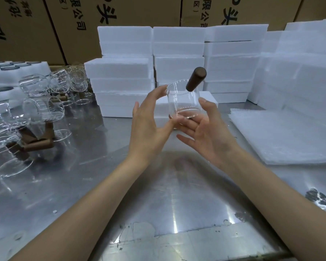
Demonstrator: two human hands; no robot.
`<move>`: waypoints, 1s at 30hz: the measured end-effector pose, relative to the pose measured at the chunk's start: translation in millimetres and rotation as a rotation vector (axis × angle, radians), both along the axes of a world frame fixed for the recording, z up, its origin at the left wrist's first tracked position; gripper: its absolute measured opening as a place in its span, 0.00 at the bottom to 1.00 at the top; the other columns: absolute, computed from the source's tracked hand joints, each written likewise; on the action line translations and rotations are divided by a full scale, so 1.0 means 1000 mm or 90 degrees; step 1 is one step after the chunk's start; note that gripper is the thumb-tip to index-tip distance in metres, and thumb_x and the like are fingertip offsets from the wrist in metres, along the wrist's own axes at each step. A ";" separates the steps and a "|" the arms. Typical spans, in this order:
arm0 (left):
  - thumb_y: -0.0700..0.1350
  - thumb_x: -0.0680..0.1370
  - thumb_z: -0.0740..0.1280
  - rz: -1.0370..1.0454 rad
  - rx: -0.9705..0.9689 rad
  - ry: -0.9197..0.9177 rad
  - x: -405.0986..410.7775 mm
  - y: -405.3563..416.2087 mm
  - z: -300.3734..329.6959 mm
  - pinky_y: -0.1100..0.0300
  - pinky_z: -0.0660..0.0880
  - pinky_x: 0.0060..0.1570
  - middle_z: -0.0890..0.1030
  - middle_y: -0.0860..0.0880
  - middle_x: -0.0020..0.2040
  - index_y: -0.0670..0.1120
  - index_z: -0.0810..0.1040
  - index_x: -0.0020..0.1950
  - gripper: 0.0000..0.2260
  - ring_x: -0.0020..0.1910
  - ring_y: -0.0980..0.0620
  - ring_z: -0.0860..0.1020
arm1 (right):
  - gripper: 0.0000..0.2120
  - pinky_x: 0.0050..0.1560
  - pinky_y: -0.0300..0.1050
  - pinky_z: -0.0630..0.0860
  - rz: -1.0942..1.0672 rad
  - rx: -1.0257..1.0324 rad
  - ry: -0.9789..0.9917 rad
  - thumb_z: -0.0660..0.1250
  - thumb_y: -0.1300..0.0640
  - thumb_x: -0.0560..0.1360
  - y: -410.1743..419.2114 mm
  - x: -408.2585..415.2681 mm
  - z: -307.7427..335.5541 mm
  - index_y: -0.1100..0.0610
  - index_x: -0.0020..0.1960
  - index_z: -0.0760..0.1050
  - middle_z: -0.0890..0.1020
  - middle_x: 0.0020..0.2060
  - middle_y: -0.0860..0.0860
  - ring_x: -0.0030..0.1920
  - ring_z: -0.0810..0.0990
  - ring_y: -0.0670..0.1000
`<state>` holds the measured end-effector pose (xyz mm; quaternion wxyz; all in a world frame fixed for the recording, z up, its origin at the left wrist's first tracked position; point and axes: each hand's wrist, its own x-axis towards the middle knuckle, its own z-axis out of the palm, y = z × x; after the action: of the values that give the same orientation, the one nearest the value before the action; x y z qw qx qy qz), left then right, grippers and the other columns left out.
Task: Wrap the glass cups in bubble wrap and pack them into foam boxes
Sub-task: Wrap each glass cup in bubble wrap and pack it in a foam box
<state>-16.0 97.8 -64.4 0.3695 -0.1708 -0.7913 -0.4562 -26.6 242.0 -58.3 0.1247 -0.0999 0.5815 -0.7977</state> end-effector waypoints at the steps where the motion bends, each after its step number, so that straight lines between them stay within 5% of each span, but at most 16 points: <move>1: 0.43 0.73 0.74 0.010 0.002 0.007 0.000 -0.001 0.001 0.39 0.61 0.70 0.74 0.59 0.61 0.47 0.70 0.68 0.25 0.61 0.67 0.69 | 0.23 0.62 0.49 0.71 0.003 0.000 0.001 0.56 0.38 0.76 0.000 0.000 0.000 0.53 0.56 0.77 0.84 0.52 0.50 0.55 0.82 0.47; 5: 0.45 0.72 0.75 0.068 -0.045 0.038 -0.002 -0.006 0.001 0.40 0.58 0.72 0.72 0.56 0.61 0.46 0.71 0.66 0.25 0.62 0.61 0.69 | 0.30 0.65 0.53 0.70 -0.077 -0.025 0.027 0.59 0.35 0.71 0.004 0.000 0.005 0.51 0.66 0.72 0.82 0.56 0.48 0.57 0.81 0.47; 13: 0.42 0.71 0.75 0.115 -0.121 0.057 -0.003 -0.009 0.001 0.46 0.52 0.73 0.75 0.48 0.63 0.46 0.73 0.67 0.26 0.66 0.51 0.70 | 0.27 0.62 0.51 0.72 -0.132 -0.013 0.099 0.61 0.34 0.68 0.006 0.001 0.008 0.47 0.61 0.74 0.81 0.58 0.47 0.58 0.80 0.47; 16: 0.40 0.71 0.75 0.103 -0.147 0.073 -0.003 -0.008 0.000 0.42 0.54 0.73 0.74 0.47 0.63 0.46 0.72 0.68 0.26 0.65 0.52 0.69 | 0.18 0.60 0.50 0.73 -0.143 -0.013 0.098 0.59 0.36 0.75 0.006 -0.001 0.008 0.47 0.54 0.76 0.83 0.55 0.47 0.56 0.81 0.47; 21: 0.41 0.72 0.75 0.068 -0.151 0.069 -0.006 -0.009 -0.001 0.39 0.61 0.70 0.72 0.47 0.67 0.45 0.68 0.72 0.30 0.67 0.51 0.68 | 0.21 0.55 0.46 0.73 -0.146 -0.045 0.063 0.51 0.39 0.80 0.006 -0.004 0.007 0.49 0.56 0.77 0.84 0.53 0.47 0.55 0.82 0.49; 25: 0.46 0.72 0.75 0.028 -0.140 -0.007 -0.008 -0.011 -0.006 0.55 0.76 0.55 0.73 0.53 0.65 0.53 0.67 0.72 0.31 0.53 0.54 0.78 | 0.19 0.55 0.45 0.73 -0.149 -0.045 0.049 0.51 0.43 0.80 0.008 -0.007 0.007 0.49 0.51 0.78 0.85 0.51 0.48 0.52 0.83 0.48; 27: 0.49 0.72 0.74 0.017 -0.128 -0.064 -0.010 -0.013 -0.009 0.65 0.76 0.48 0.76 0.58 0.60 0.61 0.65 0.72 0.31 0.46 0.60 0.80 | 0.17 0.55 0.45 0.73 -0.159 -0.035 0.032 0.51 0.46 0.80 0.009 -0.009 0.004 0.51 0.48 0.77 0.85 0.50 0.49 0.50 0.83 0.48; 30: 0.49 0.71 0.75 -0.021 -0.093 -0.154 -0.017 -0.017 -0.015 0.66 0.77 0.48 0.79 0.59 0.53 0.66 0.65 0.70 0.32 0.40 0.63 0.81 | 0.16 0.57 0.45 0.75 -0.176 -0.013 -0.010 0.51 0.51 0.80 0.011 -0.014 0.000 0.55 0.46 0.75 0.85 0.49 0.53 0.51 0.83 0.50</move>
<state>-32.8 80.8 -79.1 0.2506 -0.1543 -0.8581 -0.4208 -40.6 253.0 -58.8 0.0174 -0.0140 0.5809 -0.8137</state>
